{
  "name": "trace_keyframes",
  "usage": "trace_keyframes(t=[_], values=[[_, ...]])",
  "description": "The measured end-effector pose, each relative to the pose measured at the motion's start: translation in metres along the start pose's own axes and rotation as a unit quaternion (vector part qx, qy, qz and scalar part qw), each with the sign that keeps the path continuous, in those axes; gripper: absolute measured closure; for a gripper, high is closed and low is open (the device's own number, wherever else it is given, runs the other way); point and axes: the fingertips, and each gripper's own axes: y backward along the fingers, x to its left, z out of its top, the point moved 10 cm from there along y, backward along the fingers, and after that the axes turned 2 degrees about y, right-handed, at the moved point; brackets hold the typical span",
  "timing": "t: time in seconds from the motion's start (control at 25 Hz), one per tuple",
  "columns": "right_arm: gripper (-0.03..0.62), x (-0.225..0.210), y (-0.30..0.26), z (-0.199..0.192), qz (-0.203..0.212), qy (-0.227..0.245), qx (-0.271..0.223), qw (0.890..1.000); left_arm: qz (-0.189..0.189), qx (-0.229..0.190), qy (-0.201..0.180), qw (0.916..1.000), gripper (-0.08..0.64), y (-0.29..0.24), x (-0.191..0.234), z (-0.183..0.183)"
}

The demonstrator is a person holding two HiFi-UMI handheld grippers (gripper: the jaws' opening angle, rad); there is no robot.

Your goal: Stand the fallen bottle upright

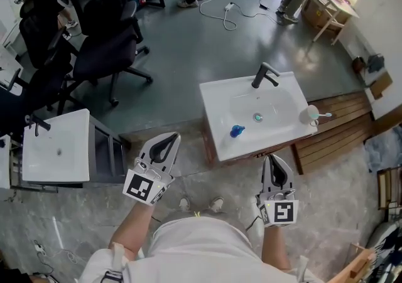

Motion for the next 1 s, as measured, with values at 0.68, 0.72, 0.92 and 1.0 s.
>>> trace_keyframes(t=[0.68, 0.72, 0.92, 1.0], values=[[0.555, -0.026, -0.007, 0.018, -0.014, -0.006, -0.027, 1.0, 0.08, -0.01, 0.001, 0.9968, 0.541, 0.034, 0.008, 0.032], [0.555, -0.028, -0.007, 0.02, -0.015, -0.006, -0.03, 0.999, 0.079, -0.009, -0.001, 0.9968, 0.541, 0.032, 0.008, 0.033], [0.555, -0.036, -0.004, 0.022, -0.022, -0.005, -0.024, 0.999, 0.079, -0.017, -0.006, 0.9967, 0.541, 0.024, 0.007, 0.043], [0.555, -0.038, -0.002, 0.021, -0.022, -0.005, -0.021, 1.0, 0.075, -0.018, -0.007, 0.997, 0.541, 0.021, 0.005, 0.044]])
